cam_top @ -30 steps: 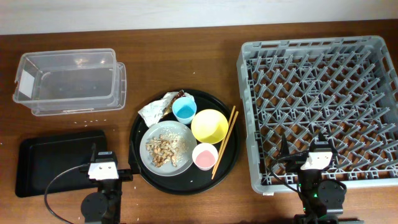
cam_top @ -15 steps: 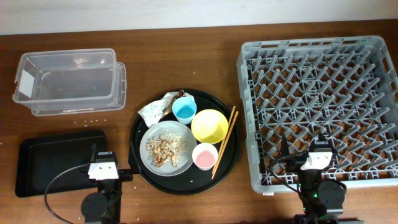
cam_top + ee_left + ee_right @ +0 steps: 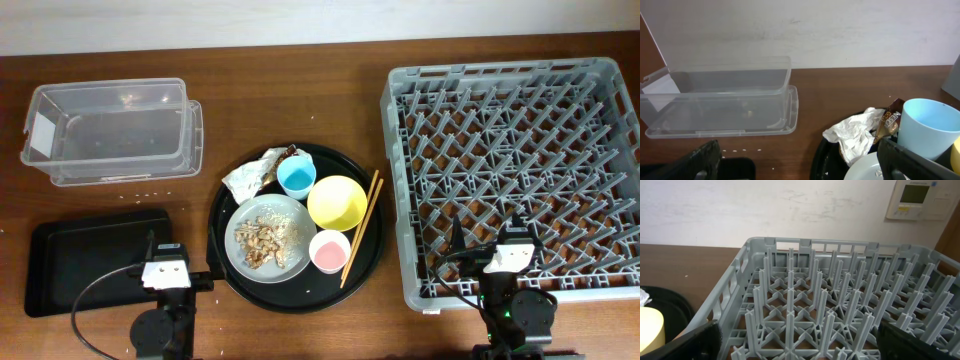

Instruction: Sort waste into correct bins and load items into the dishwasher rack

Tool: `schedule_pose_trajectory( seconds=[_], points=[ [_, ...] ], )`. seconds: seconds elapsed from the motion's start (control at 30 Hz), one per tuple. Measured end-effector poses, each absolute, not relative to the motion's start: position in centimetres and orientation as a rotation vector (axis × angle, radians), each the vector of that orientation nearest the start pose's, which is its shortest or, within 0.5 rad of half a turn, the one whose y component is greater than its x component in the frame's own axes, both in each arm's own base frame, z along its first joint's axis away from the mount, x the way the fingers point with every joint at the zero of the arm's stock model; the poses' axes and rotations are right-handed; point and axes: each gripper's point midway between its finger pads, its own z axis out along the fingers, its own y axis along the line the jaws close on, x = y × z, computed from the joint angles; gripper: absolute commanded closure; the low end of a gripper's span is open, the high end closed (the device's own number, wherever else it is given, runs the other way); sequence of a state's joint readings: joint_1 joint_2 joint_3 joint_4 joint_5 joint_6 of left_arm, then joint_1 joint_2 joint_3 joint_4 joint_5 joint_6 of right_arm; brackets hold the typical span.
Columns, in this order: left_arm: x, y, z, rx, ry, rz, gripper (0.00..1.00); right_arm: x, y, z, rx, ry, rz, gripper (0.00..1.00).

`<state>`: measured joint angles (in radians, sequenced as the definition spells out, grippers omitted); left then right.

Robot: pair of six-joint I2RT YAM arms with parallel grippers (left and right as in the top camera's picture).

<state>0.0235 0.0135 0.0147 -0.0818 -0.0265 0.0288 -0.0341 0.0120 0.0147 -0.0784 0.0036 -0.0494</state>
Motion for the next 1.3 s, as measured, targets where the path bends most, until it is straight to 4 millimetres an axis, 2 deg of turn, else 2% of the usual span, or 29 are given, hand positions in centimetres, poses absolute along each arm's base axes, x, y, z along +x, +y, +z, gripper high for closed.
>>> schedule_pose_trajectory(
  seconds=[0.13,0.2,0.3,0.43,0.6,0.67,0.8,1.03,1.17,1.23,1.3],
  points=[
    [24.6,1.0,15.8,-0.016,1.652,0.061,0.01,24.6,-0.9,15.9,-0.01,1.647,-0.066,0.01],
    [24.6,0.0,15.9,0.009,1.645,-0.006,0.01,24.6,-0.9,15.9,-0.01,1.647,-0.066,0.01],
    [24.1,-4.1,16.4,0.15,1.623,-0.243,0.01,24.6,-0.9,15.9,-0.01,1.647,-0.066,0.01],
    [22.0,-9.0,16.7,0.373,1.594,-0.516,0.01,24.6,-0.9,15.9,-0.01,1.647,-0.066,0.01],
    [19.3,-12.3,16.6,0.547,1.57,-0.73,0.01,24.6,-0.9,15.9,-0.011,1.647,-0.067,0.02],
    [18.8,-12.8,16.6,0.541,1.58,-0.802,0.01,24.6,-0.9,15.9,-0.01,1.647,-0.067,0.01],
    [18.4,-13.1,18.3,0.525,1.531,-0.866,0.01,24.6,-0.9,15.9,-0.01,1.647,-0.067,0.01],
    [18.5,-12.6,20.5,0.476,1.528,-0.845,0.01,24.6,-0.9,15.9,-0.01,1.647,-0.067,0.01],
    [19.3,-11.8,19.1,0.436,1.694,-0.784,0.01,24.6,-0.9,15.9,-0.01,1.647,-0.066,0.01],
    [19.9,-10.9,19.0,0.411,1.793,-0.701,0.01,24.6,-0.9,15.9,-0.01,1.646,-0.066,0.01],
    [20.4,-10.2,19.7,0.398,1.845,-0.643,0.01,24.6,-0.9,15.9,-0.01,1.647,-0.066,0.01]
  ],
)
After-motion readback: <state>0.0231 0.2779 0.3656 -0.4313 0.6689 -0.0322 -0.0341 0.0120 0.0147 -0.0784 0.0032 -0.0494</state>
